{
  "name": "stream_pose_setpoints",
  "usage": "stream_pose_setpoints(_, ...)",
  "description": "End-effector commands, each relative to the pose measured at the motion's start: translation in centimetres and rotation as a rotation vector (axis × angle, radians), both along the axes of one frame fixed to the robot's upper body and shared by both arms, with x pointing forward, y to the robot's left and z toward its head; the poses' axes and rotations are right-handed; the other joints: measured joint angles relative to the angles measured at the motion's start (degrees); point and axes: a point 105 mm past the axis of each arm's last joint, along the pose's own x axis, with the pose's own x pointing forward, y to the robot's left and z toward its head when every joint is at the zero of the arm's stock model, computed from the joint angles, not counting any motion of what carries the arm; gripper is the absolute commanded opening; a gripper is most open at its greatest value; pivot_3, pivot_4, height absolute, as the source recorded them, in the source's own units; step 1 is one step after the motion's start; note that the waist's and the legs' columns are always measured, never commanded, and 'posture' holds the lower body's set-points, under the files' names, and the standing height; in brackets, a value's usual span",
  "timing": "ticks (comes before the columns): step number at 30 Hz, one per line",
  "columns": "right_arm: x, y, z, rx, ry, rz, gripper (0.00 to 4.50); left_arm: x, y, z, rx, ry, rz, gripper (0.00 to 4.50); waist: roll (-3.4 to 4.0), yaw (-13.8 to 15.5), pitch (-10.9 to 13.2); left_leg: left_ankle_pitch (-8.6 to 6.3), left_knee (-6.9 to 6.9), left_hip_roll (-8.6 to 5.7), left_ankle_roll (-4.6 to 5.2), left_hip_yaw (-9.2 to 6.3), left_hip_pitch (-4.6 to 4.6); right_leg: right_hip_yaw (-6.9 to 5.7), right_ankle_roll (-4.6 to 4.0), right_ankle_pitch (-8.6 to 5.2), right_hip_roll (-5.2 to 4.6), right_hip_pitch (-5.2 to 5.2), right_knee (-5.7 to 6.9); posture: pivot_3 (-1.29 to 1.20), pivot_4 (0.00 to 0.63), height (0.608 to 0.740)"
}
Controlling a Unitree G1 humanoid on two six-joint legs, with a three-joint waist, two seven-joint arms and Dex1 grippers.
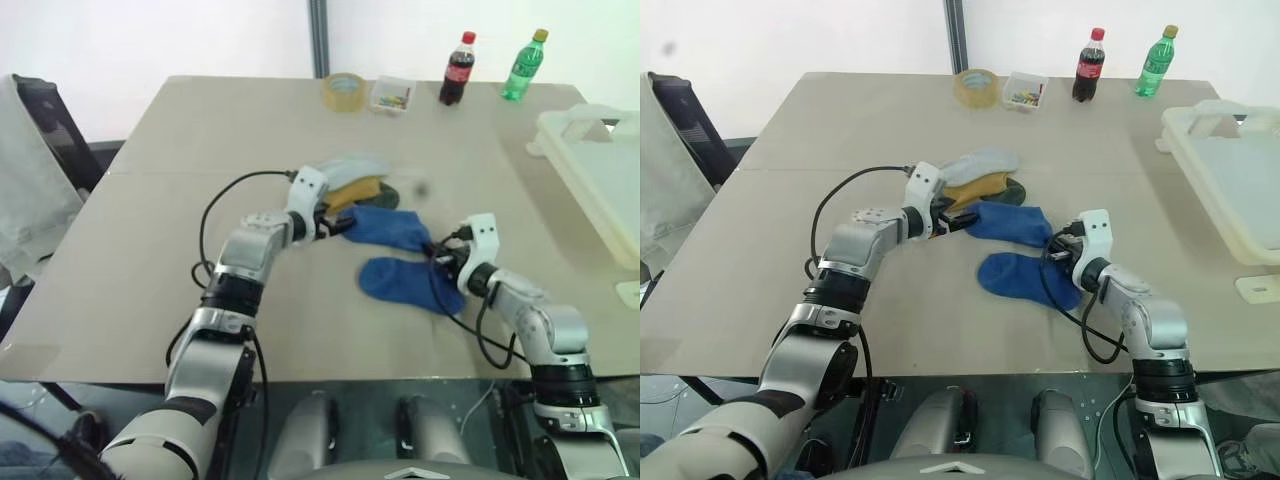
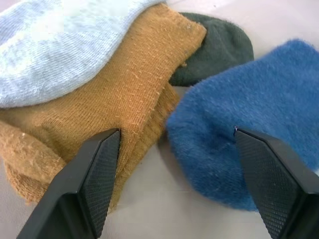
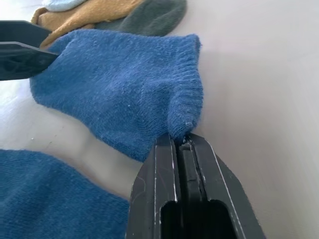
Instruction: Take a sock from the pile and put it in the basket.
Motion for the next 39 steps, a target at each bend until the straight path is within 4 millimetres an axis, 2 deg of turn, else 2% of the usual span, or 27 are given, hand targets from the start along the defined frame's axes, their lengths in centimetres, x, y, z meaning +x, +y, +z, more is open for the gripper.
stream_pose_setpoints(1,-0.3,0.4,1.2,-0.008,-0.057,0.045,0.15,-0.7,0.0,-1.0,0.133,-0.029,-0.033,3.84,0.00,-0.1,0.0,0.00,0.00,0.00,0.00,0.00,0.00,0.00,0.00,0.00,0.00,0.00,0.00,0.00,0.150,0.740)
stream_pose_setpoints(6,-0.8,-0.5,1.1,-0.035,-0.056,0.040,0.15,-0.2,1.3,-0.7,0.272,-0.137,-0.011,3.84,0.00,0.0,0.0,0.00,-0.04,0.01,0.00,0.00,-0.03,0.01,0.00,0.00,0.00,-0.02,-0.04,0.00,0.150,0.740)
stream_pose_setpoints(9,-1.0,-1.4,1.1,-0.067,-0.057,0.028,0.15,-0.3,0.9,0.2,0.157,-0.108,0.011,3.84,0.00,0.0,0.0,0.00,-0.03,0.02,0.00,0.00,-0.02,0.01,-0.01,0.00,0.00,-0.02,-0.03,0.00,0.150,0.740)
stream_pose_setpoints(12,-0.7,-2.8,1.0,-0.140,-0.069,0.004,0.15,-1.5,-0.7,1.7,-0.017,-0.063,-0.027,3.84,0.00,-0.2,0.0,0.00,-0.02,0.05,0.00,0.00,-0.02,0.01,-0.01,0.00,0.00,-0.02,-0.02,0.00,0.150,0.740)
stream_pose_setpoints(17,0.1,-4.6,1.3,-0.219,-0.098,-0.028,0.15,-3.7,-2.0,2.0,-0.194,0.083,-0.063,3.84,-0.02,0.0,0.0,0.00,-0.03,0.02,-0.01,0.00,-0.08,0.00,0.01,-0.01,-0.03,-0.03,-0.09,0.00,0.150,0.740)
stream_pose_setpoints(20,0.2,-4.3,1.2,-0.226,-0.105,-0.015,0.15,-4.7,-2.7,1.6,-0.229,0.153,-0.080,3.84,-0.02,0.0,0.0,0.00,-0.03,0.01,-0.01,-0.02,-0.08,-0.01,0.01,-0.01,-0.01,-0.03,-0.09,0.00,0.150,0.740)
stream_pose_setpoints(25,0.1,-3.2,1.0,-0.222,-0.114,0.018,0.15,-5.8,-3.2,1.1,-0.203,0.174,-0.119,3.84,-0.02,-0.1,0.0,0.01,-0.03,0.02,-0.01,-0.02,-0.05,0.01,0.00,-0.01,0.01,-0.03,-0.07,0.00,0.150,0.740)
stream_pose_setpoints(29,0.0,-2.9,0.9,-0.217,-0.117,0.031,0.15,-5.3,-3.1,0.1,-0.184,0.192,-0.078,3.84,-0.02,-0.1,0.0,0.01,-0.03,0.02,-0.02,-0.02,-0.05,0.01,0.00,-0.01,0.01,-0.03,-0.07,0.00,0.150,0.740)
stream_pose_setpoints(34,-0.2,-3.1,0.6,-0.227,-0.117,0.038,0.15,-3.0,-2.9,-0.7,-0.235,0.217,0.054,3.84,-0.02,0.3,0.0,0.01,-0.02,0.00,-0.02,-0.05,-0.03,-0.02,0.00,0.00,0.00,0.01,-0.07,0.00,0.150,0.740)
stream_pose_setpoints(39,-0.3,-3.2,0.6,-0.229,-0.117,0.036,0.15,-1.7,-2.0,-1.6,-0.218,0.231,0.129,3.84,-0.01,0.0,0.0,0.02,0.02,-0.01,-0.02,-0.04,0.07,0.01,0.00,0.00,0.01,0.09,-0.05,0.00,0.150,0.740)
